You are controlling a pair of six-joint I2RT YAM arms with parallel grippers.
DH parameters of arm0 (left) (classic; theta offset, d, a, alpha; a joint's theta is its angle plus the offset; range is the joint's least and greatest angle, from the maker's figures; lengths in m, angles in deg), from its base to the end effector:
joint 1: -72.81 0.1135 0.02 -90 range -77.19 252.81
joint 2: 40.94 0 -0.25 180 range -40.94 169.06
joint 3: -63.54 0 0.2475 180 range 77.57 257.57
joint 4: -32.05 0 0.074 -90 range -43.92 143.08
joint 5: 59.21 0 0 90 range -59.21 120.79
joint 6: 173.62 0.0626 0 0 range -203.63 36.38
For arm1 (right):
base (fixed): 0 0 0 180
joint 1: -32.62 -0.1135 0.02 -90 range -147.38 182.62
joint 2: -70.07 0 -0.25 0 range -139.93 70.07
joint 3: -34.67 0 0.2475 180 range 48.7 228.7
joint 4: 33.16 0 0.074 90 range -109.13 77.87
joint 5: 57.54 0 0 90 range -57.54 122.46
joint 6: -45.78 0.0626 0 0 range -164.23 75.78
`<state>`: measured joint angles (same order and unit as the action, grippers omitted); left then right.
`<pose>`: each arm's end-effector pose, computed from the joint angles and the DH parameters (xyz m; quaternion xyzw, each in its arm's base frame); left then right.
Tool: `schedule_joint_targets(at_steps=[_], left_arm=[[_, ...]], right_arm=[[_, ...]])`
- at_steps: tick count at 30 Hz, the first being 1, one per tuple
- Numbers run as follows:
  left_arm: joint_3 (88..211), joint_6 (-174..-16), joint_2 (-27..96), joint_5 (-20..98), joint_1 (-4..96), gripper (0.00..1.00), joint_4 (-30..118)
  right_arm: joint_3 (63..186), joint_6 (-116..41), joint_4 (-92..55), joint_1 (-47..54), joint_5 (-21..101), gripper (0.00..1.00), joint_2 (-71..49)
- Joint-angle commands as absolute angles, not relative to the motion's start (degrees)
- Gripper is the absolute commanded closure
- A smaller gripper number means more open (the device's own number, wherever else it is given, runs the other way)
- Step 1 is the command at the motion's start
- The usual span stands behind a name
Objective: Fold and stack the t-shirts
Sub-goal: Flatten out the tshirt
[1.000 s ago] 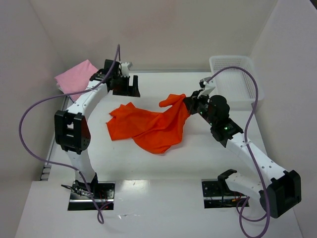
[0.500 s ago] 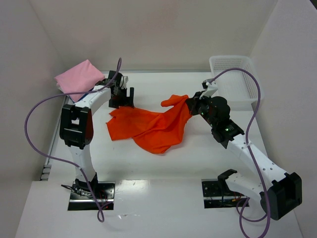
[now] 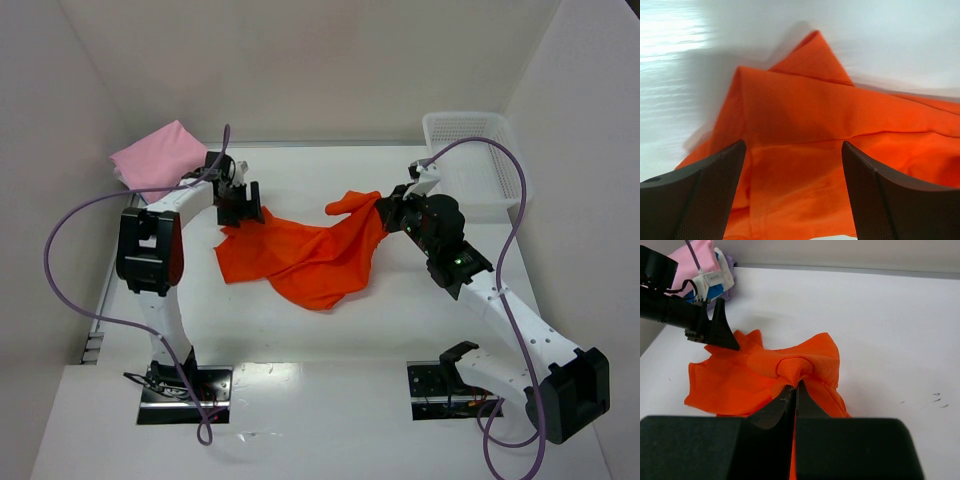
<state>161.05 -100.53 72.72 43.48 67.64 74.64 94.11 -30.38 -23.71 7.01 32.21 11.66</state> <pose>0.4252 -0.0523 0.1582 -0.0683 0.9551 -0.1557 0.2424 0.2451 0.1172 0.3109 -0.0762 0.7533 0.2189 0.6155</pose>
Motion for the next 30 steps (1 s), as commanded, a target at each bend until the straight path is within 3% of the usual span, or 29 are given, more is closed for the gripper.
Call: schedule_joint_targets(at_steps=[1, 5, 11, 19, 21, 26, 30], left_arm=[[160.63, -101.38, 74.28, 49.93, 67.63, 0.15, 71.67], [160.63, -100.85, 74.99, 50.21, 67.63, 0.15, 71.66], [159.48, -101.64, 75.60, 49.51, 69.73, 0.24, 70.61], [158.17, -103.05, 73.40, 51.18, 71.58, 0.60, 68.67], [158.17, -103.05, 72.18, 51.70, 71.58, 0.76, 68.67], [160.35, -103.05, 68.76, 52.94, 72.64, 1.00, 69.29], [165.61, -102.00, 65.59, 52.94, 73.16, 1.00, 72.09]], right_arm=[[94.14, -30.34, -24.58, 7.39, 31.40, 1.00, 12.24], [94.14, -29.81, -24.58, 7.39, 31.40, 1.00, 12.24], [94.14, -29.81, -24.58, 7.39, 31.40, 0.99, 12.24], [94.14, -29.81, -24.58, 7.39, 31.40, 0.99, 11.72], [94.66, -29.81, -25.10, 7.39, 30.70, 0.99, 11.71], [95.28, -29.28, -25.11, 7.39, 25.71, 0.99, 11.71], [98.35, -29.28, -24.58, 9.76, 23.41, 1.00, 10.58]])
